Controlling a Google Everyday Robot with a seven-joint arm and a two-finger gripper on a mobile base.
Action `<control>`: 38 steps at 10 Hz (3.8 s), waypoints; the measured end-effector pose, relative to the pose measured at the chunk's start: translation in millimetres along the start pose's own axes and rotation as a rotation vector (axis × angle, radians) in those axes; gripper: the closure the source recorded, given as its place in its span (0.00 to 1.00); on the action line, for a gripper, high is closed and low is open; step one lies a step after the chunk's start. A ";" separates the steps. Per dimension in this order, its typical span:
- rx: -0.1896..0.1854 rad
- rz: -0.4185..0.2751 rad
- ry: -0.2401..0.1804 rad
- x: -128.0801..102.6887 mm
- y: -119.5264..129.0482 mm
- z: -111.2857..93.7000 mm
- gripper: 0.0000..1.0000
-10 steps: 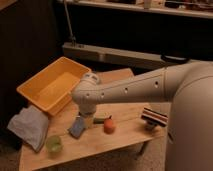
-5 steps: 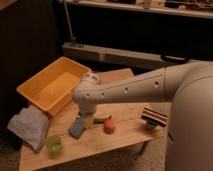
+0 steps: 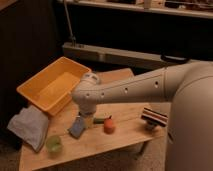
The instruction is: Place sponge in plastic cup
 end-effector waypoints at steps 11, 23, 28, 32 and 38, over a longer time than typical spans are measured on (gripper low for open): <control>-0.002 0.433 -0.100 66.9 -31.4 -11.7 0.20; -0.140 0.918 -0.004 93.5 -59.3 -1.8 0.20; -0.136 1.378 0.047 34.2 -62.5 35.8 0.20; -0.160 1.480 0.015 -16.7 -59.4 43.0 0.20; -0.252 1.752 0.152 -32.2 -35.4 52.8 0.20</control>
